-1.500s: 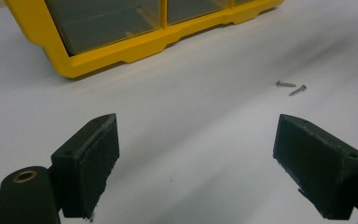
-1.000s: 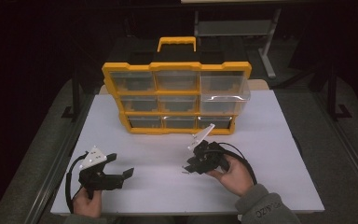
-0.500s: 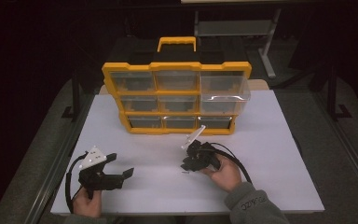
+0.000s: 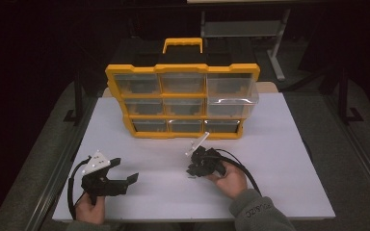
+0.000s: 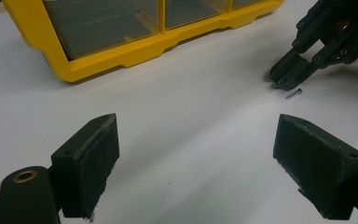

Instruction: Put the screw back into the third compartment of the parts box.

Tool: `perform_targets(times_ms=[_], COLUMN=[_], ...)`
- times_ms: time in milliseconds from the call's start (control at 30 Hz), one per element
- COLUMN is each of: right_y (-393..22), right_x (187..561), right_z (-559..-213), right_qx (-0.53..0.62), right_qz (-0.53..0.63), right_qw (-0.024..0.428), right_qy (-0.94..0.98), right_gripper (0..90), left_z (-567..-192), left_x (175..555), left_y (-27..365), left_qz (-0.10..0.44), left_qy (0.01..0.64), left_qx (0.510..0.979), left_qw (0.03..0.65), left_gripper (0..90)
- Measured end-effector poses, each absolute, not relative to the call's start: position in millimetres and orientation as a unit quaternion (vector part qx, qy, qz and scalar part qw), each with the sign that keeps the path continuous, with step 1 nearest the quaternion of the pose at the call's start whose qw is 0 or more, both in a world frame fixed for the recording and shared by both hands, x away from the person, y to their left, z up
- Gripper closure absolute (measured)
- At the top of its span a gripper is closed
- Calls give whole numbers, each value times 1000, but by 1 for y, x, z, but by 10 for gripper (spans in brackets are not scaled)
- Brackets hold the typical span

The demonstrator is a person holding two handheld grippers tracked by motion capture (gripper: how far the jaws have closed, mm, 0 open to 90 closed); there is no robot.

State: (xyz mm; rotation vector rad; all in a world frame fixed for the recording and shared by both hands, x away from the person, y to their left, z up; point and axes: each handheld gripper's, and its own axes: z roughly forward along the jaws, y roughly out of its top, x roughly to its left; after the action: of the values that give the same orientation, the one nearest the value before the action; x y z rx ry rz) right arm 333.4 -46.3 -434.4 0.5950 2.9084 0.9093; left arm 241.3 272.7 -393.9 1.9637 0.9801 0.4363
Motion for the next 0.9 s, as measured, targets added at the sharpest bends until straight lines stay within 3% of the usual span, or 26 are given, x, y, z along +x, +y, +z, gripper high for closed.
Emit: perform_targets(times_ms=[233, 400, 600, 633, 900], right_y=[-48, -49, -53, -53, -58], right_x=[335, 336, 333, 338, 335], right_z=[-435, -435, -433, -436, -429], right_qx=[195, 193, 242, 199, 190], right_qz=[292, 295, 282, 304, 309], right_qw=[24, 21, -16, 2, 1], right_qy=[936, 936, 928, 931, 932], right_gripper=[862, 866, 870, 871, 870], left_z=[-393, -394, -395, -395, -394], left_x=[241, 242, 242, 242, 241], left_y=[274, 273, 272, 272, 271], left_qz=[176, 175, 174, 174, 174], left_qy=[393, 393, 396, 395, 397], left_qx=[791, 790, 787, 788, 785], left_qw=[435, 436, 441, 440, 442], left_gripper=[137, 137, 137, 137, 137])
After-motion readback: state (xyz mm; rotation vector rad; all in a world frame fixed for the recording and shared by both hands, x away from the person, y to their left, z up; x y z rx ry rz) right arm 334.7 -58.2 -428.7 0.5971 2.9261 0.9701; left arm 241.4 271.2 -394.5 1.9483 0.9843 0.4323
